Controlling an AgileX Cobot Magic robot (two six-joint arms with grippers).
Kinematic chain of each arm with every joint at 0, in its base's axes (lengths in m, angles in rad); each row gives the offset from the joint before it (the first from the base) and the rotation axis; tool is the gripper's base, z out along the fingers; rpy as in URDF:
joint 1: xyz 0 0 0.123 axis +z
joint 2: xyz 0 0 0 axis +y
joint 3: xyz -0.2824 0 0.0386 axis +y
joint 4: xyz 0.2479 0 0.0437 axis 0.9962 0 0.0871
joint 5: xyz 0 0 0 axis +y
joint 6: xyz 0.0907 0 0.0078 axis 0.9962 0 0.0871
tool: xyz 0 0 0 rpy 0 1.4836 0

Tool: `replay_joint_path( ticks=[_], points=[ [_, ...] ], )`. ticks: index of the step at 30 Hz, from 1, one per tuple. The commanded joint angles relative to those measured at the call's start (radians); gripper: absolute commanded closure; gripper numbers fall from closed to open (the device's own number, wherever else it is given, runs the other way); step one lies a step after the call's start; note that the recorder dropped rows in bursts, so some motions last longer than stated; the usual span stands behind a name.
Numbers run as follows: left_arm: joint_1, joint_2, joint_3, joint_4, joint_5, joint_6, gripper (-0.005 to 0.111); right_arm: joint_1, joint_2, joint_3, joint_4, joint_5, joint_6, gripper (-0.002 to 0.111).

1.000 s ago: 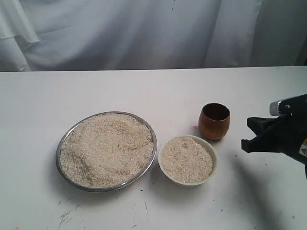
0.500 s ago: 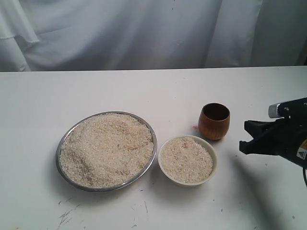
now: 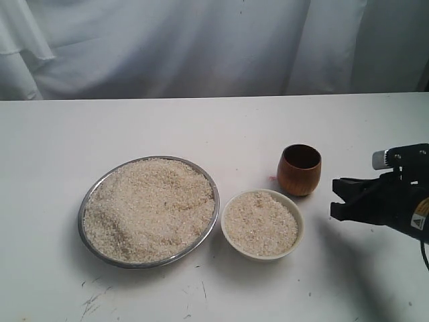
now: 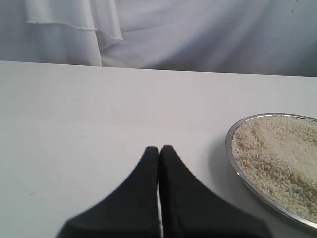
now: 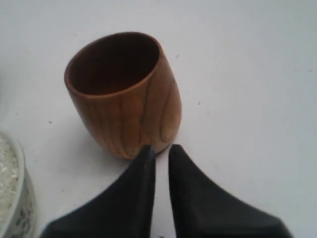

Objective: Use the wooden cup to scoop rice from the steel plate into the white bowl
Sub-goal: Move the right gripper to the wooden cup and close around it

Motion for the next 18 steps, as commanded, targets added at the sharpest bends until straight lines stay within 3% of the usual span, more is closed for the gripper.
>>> replay_joint_path(
  ticks=[1,5,8,18],
  points=[
    [-0.003,-0.004,0.005,0.000,-0.006,0.000,0.107,0.003,0.003,-0.004,-0.034,-0.045,0.082,0.077],
    [-0.003,-0.004,0.005,0.000,-0.006,0.000,0.107,0.010,0.003,-0.004,-0.072,-0.043,0.107,0.042],
    [-0.003,-0.004,0.005,0.000,-0.006,0.000,0.107,0.010,0.003,-0.004,-0.074,-0.043,0.107,0.026],
    [-0.003,-0.004,0.005,0.000,-0.006,0.000,0.107,0.030,0.007,-0.008,-0.076,-0.043,0.095,0.024]
  ],
)
